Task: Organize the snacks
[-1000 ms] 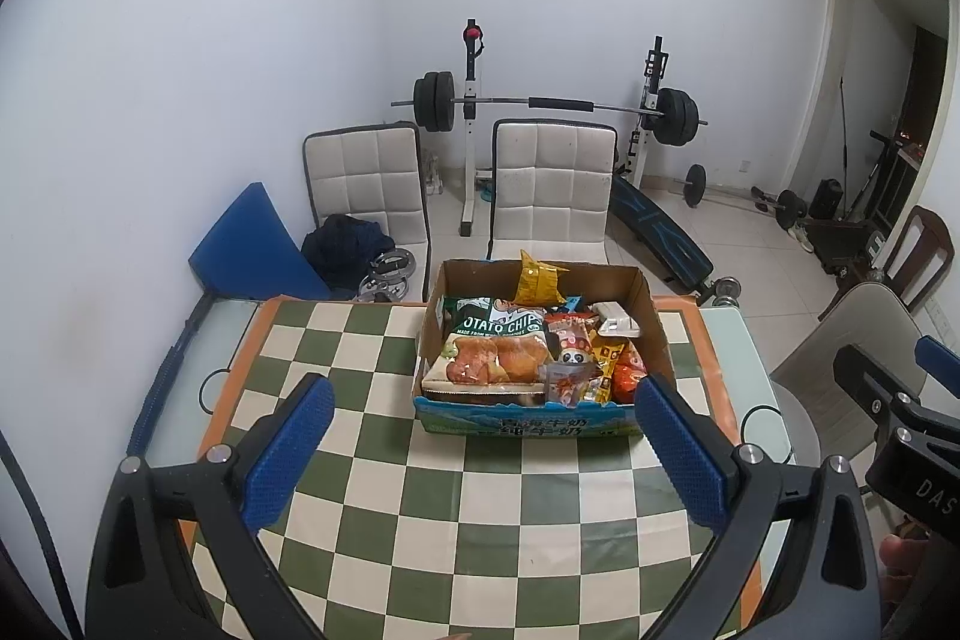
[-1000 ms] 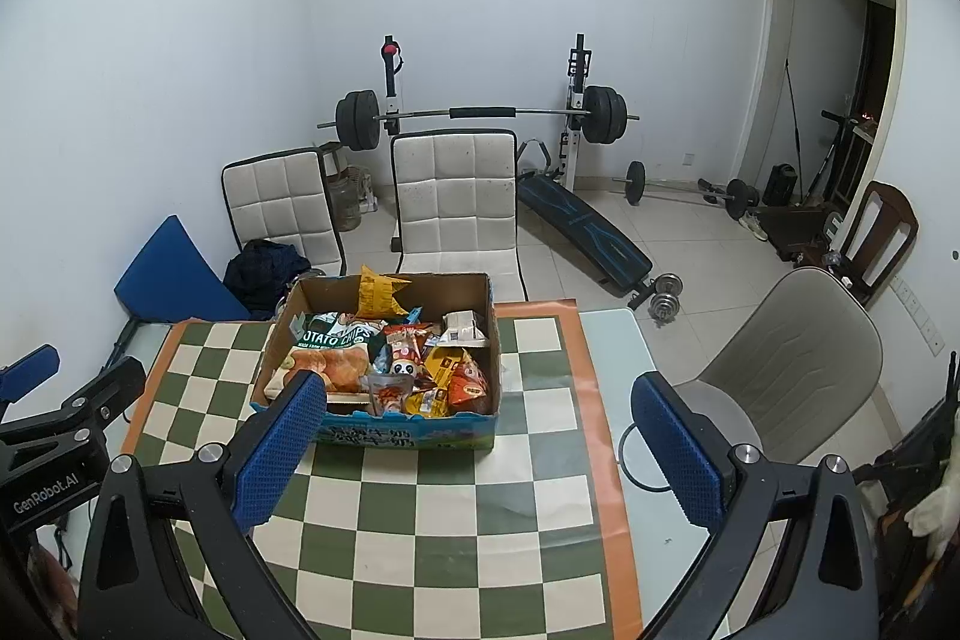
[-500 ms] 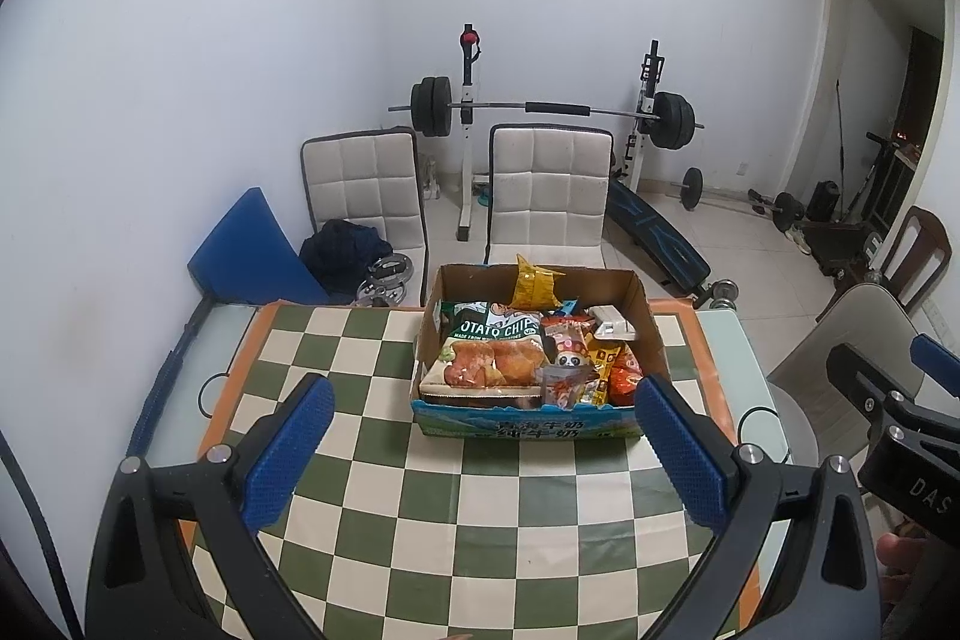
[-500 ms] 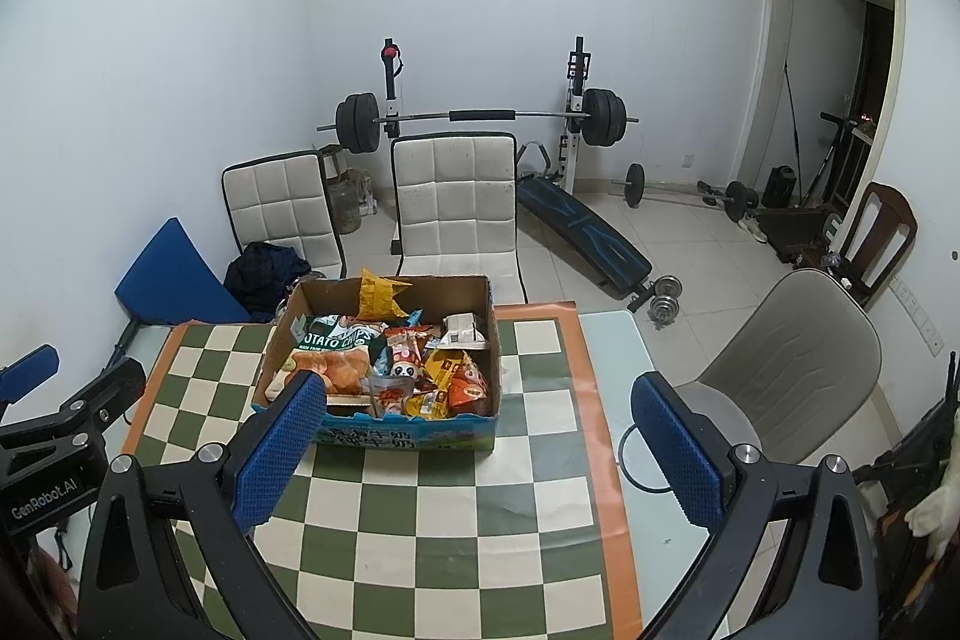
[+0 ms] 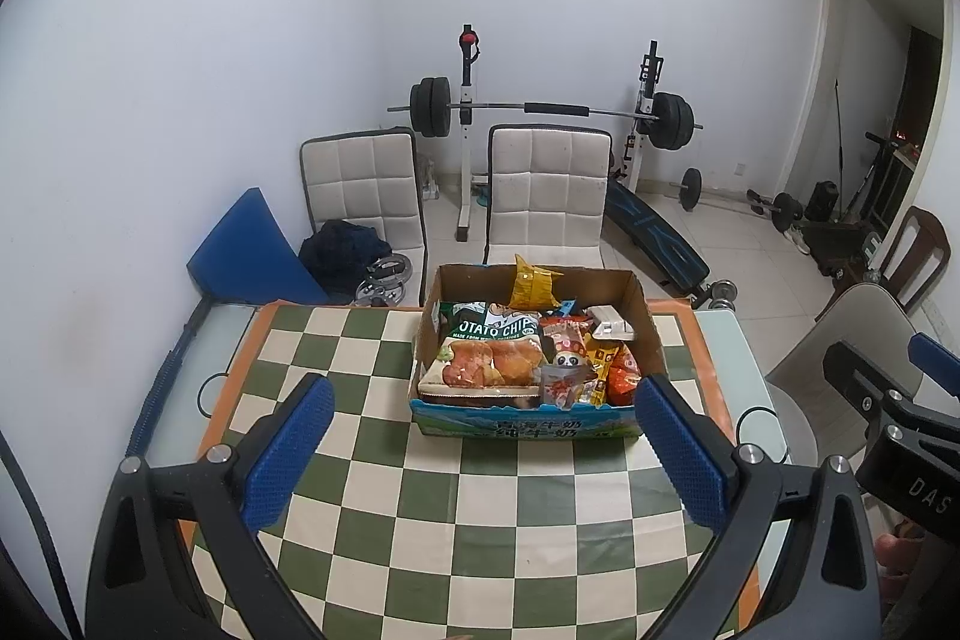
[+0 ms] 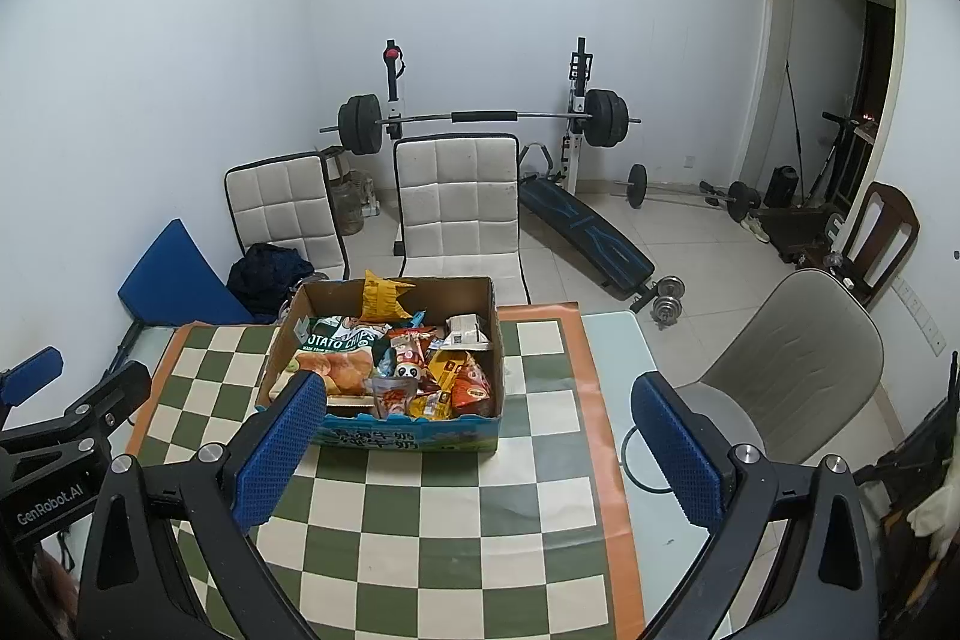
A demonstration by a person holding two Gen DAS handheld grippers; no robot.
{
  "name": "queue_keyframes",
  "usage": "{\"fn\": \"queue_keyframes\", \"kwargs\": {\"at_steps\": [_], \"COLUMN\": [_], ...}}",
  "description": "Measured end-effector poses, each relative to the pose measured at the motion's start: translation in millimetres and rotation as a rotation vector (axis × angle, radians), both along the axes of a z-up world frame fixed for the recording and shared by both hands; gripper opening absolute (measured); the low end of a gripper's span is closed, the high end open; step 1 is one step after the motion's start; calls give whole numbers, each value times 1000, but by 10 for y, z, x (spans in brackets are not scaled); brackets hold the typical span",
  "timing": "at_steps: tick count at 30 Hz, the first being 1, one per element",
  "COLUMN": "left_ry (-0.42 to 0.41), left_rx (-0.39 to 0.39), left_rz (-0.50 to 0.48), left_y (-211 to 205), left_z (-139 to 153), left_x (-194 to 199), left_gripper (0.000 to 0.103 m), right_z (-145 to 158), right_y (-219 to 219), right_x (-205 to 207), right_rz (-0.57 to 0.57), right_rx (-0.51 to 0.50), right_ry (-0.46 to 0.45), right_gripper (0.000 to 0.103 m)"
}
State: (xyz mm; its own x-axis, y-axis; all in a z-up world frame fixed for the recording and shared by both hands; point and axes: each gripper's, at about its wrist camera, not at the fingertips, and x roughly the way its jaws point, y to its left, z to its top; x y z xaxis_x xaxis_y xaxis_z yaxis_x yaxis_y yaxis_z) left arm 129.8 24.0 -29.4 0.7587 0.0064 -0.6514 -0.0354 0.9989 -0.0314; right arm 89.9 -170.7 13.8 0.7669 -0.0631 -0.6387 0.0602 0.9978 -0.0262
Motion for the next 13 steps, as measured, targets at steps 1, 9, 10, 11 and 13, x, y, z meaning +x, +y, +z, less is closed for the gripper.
{"fn": "queue_keyframes", "kwargs": {"at_steps": [1, 9, 10, 11, 13], "left_ry": [0, -1, -3, -5, -7], "left_rx": [0, -2, -5, -7, -6], "left_rz": [0, -1, -1, 1, 4], "left_y": [-3, 2, 1, 1, -2], "left_z": [4, 1, 3, 8, 19], "left_x": [4, -7, -7, -9, -4], "left_gripper": [103, 103, 103, 103, 103], "right_z": [4, -6, -2, -1, -2], "right_y": [2, 0, 3, 1, -1], "right_x": [0, -4, -5, -8, -11], "right_rz": [1, -1, -1, -1, -1], "right_rx": [0, 0, 0, -1, -1], "right_ry": [0, 0, 1, 1, -2], "right_gripper": [103, 103, 103, 103, 103]}}
